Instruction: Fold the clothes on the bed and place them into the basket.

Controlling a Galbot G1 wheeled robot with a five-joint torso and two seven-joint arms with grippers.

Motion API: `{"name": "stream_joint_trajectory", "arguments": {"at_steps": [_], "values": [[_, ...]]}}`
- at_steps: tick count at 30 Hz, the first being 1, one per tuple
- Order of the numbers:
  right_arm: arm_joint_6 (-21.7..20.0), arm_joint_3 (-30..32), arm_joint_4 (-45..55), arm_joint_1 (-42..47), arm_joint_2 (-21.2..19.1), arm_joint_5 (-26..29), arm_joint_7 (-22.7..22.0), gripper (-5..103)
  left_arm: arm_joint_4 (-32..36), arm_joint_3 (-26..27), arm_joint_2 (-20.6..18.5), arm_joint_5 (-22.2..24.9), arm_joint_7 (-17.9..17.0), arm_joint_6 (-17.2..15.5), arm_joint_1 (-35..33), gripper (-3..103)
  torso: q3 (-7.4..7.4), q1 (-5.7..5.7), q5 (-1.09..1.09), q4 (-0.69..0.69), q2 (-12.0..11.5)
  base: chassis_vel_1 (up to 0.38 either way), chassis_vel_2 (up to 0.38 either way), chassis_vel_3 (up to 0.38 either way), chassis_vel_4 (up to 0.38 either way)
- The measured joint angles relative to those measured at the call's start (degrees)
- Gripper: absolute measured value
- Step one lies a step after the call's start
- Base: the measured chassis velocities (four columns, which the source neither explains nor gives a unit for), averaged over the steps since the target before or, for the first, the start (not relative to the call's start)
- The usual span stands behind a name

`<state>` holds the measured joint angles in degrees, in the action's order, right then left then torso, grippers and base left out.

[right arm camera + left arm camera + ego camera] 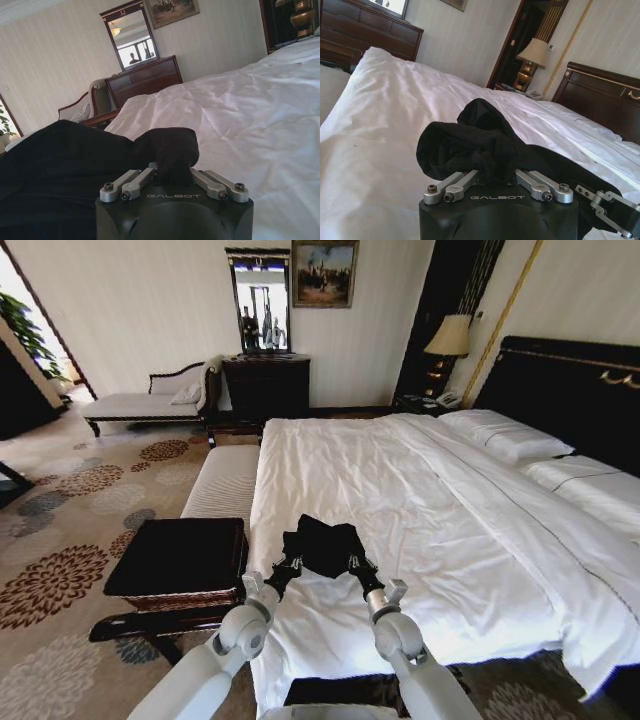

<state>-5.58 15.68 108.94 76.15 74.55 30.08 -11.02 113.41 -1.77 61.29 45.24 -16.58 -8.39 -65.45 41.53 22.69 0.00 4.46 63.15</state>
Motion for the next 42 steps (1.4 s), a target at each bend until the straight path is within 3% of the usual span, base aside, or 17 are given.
{"name": "stream_joint_trajectory", "arguments": {"at_steps": [42], "values": [[-0.81,-1.95,0.44,-1.81,0.62,0.07,-0.05,10,2.94,1.8,-1.4,0.31,-0.91,0.41,-1.34,9,0.0,0.0,0.0,0.0,0.0,0.099,0.098,-0.103,-0.104]]}}
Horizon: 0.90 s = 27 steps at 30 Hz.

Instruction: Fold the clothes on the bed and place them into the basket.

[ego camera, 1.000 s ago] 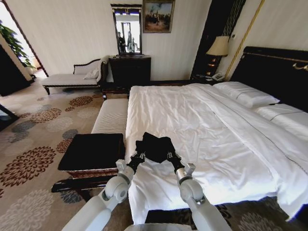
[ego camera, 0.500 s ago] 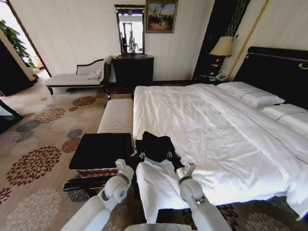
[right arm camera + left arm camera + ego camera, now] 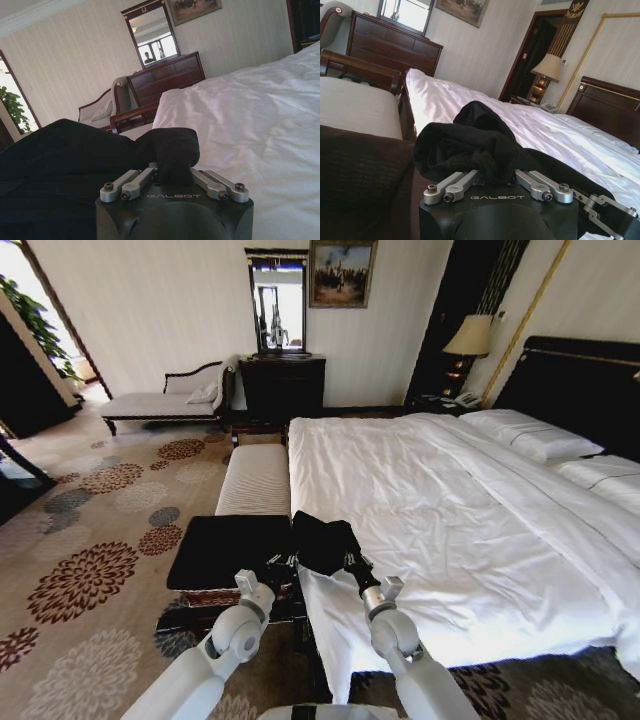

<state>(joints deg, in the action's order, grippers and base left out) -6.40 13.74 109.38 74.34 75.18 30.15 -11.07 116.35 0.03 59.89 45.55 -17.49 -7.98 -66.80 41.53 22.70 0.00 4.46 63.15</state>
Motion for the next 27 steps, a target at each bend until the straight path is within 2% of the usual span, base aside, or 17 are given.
{"name": "stream_joint_trajectory", "arguments": {"at_steps": [27], "values": [[-0.17,-3.55,-0.99,-2.6,1.17,0.84,-0.6,10,2.07,4.2,-1.4,0.12,-0.18,0.21,-3.51,9,0.0,-0.01,0.0,0.0,0.0,0.112,0.106,-0.111,-0.107]]}}
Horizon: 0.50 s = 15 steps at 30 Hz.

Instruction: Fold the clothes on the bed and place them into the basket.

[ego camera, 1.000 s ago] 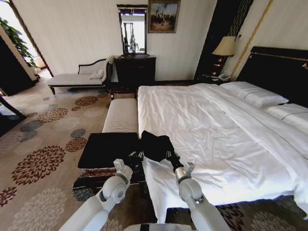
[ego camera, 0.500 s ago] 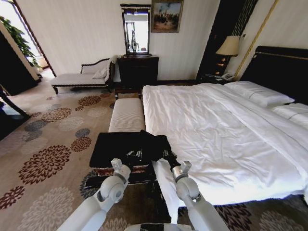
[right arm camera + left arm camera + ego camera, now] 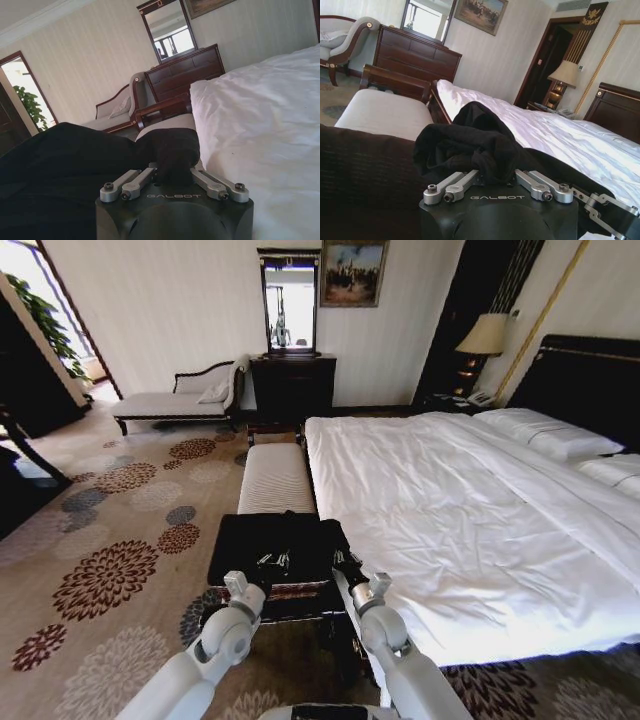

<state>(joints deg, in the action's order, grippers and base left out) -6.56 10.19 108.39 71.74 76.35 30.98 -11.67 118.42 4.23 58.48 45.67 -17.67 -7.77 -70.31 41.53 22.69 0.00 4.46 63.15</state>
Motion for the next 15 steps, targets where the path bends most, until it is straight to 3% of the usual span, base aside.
{"name": "stream_joint_trajectory", "arguments": {"at_steps": [7,15], "values": [[0.38,-2.5,-0.95,-3.54,-0.42,1.48,-0.61,10,0.56,1.73,-0.02,-0.11,-0.17,0.36,-0.94,9,0.0,0.0,0.01,0.0,0.0,0.026,0.027,-0.029,-0.02],[-0.13,-10.29,-5.12,-12.63,-1.5,4.34,-1.29,10,-0.14,4.87,-0.43,-0.44,-0.27,1.09,-1.69,9,0.0,0.0,0.01,-0.01,0.0,0.0,0.0,0.0,0.0]]}}
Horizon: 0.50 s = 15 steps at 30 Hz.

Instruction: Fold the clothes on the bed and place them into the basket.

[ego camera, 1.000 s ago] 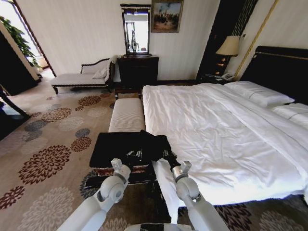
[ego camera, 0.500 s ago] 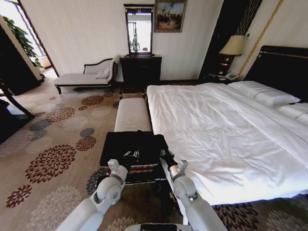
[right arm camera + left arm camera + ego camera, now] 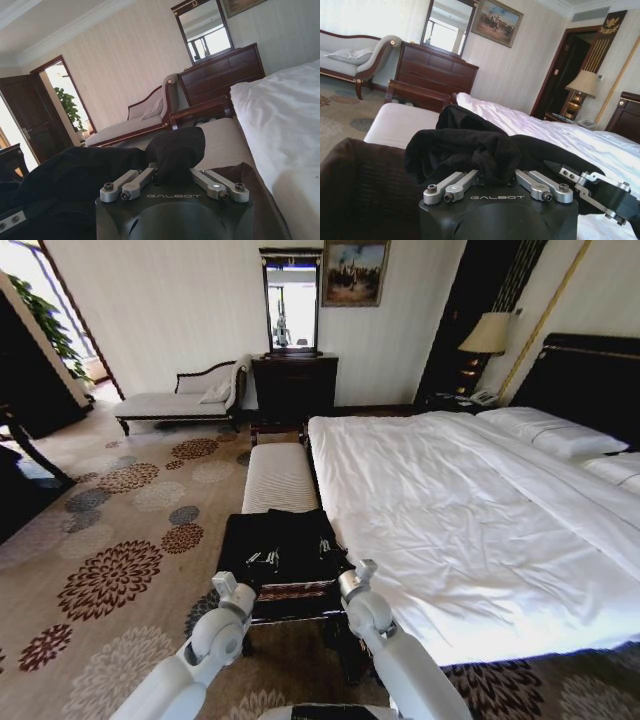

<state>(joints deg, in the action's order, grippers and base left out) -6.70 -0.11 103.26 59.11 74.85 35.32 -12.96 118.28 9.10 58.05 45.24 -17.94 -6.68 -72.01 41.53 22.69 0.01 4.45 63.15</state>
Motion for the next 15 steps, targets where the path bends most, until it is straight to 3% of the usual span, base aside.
{"name": "stream_joint_trajectory", "arguments": {"at_steps": [15], "values": [[0.03,-5.88,-7.96,-6.28,2.2,2.21,-0.4,10,-2.47,7.6,0.2,1.38,-0.03,0.41,-1.95,9,0.0,0.0,0.0,0.0,0.0,0.0,0.0,0.0,0.0]]}}
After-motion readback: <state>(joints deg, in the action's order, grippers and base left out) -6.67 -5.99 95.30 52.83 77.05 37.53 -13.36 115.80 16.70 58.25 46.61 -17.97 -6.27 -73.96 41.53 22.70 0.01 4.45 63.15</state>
